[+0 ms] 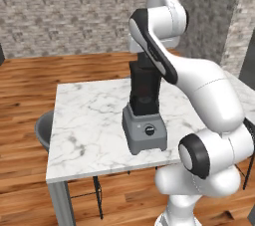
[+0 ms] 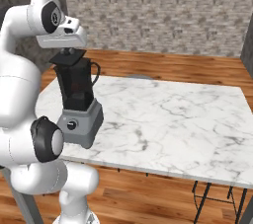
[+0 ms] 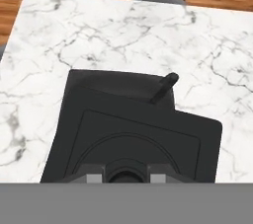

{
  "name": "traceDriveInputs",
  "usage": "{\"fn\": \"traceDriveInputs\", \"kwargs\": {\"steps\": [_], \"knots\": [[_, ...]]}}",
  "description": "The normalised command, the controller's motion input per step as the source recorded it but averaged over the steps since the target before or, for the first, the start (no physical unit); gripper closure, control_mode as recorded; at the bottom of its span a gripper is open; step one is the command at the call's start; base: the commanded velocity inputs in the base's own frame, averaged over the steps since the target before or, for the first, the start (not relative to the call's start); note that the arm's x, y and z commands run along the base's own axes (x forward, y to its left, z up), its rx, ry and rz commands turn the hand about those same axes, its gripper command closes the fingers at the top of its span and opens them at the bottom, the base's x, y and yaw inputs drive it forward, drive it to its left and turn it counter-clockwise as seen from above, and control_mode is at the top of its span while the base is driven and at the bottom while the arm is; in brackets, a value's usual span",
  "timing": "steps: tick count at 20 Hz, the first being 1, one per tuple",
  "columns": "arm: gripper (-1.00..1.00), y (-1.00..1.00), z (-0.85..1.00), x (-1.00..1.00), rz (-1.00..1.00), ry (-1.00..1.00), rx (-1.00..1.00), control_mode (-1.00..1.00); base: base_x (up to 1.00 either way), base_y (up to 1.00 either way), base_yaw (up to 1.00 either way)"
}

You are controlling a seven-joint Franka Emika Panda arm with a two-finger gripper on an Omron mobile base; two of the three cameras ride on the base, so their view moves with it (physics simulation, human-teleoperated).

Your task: Open the blender lid, put the apple in the blender, close the lid, and start the blender.

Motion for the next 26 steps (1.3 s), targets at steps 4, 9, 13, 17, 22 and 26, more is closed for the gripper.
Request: {"fn": "traceDriveInputs", "kwargs": {"steps": [4, 9, 13, 17, 22, 26], "knots": [[1.00, 0.00, -0.04, 0.20, 0.04, 0.03, 0.00, -1.00, 0.00, 0.00, 0.00], [1.00, 0.00, -0.14, 0.04, 0.06, 0.04, 0.00, -1.00, 0.00, 0.00, 0.00], [1.00, 0.00, -0.14, 0.01, 0.07, 0.05, 0.00, -1.00, 0.00, 0.00, 0.00], [1.00, 0.00, -0.11, 0.05, 0.07, 0.00, 0.00, -1.00, 0.00, 0.00, 0.00], [1.00, 0.00, -0.12, 0.02, 0.08, 0.00, 0.00, -1.00, 0.00, 0.00, 0.00], [1.00, 0.00, -0.14, 0.05, 0.08, 0.01, 0.00, -1.00, 0.00, 0.00, 0.00]]}}
